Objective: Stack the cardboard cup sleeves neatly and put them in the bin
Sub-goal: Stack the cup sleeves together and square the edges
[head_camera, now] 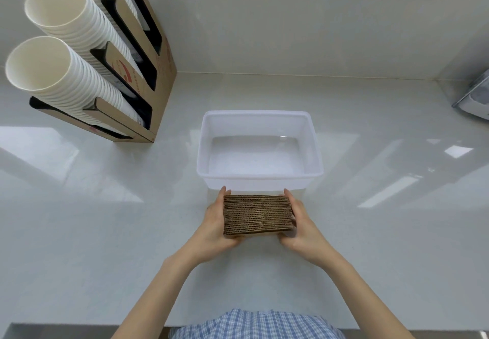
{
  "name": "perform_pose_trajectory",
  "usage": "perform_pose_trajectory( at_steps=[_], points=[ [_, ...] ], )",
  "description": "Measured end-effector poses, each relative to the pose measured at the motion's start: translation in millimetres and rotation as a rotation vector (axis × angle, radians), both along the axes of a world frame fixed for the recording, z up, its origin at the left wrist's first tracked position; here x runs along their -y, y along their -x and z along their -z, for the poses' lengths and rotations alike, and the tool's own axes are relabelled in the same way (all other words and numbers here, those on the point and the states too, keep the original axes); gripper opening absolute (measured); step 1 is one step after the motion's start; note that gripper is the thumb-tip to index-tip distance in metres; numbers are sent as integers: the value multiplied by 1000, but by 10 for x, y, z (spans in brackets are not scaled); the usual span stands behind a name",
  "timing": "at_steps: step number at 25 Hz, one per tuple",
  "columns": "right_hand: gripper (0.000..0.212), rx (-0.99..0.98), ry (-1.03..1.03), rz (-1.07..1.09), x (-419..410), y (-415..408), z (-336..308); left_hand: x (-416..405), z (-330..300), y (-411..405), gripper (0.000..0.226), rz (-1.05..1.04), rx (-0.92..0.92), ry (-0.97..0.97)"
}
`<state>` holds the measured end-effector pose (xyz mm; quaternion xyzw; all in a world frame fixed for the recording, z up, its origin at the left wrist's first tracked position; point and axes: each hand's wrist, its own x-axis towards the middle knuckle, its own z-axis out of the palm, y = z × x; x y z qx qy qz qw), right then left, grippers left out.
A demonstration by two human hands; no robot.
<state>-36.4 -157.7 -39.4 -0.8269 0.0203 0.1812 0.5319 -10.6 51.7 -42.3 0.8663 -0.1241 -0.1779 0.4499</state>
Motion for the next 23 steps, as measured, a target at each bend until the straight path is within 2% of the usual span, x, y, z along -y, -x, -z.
perform_pose_trajectory(
  at_steps=[3, 10, 13, 16, 20, 23],
  points=[
    [90, 18, 12, 13, -21, 3, 49, -11, 40, -11, 113, -5, 12, -18],
    [90, -45, -56, 31, 42, -12, -8, -125, 75, -108, 114, 37, -125, -53],
    [98, -62, -82, -12, 63, -21, -43, -155, 78, -127, 115, 57, -124, -76],
    [95, -71, -99, 19, 72, -38, -34, -116, 49, -138, 114, 48, -113, -65],
    [87, -75, -108, 51, 57, -42, -8, -73, 31, -130, 103, 27, -61, -40],
    [90, -66, -85, 26, 65, -45, -14, -63, 36, -126, 87, 8, -17, -17]
  ],
)
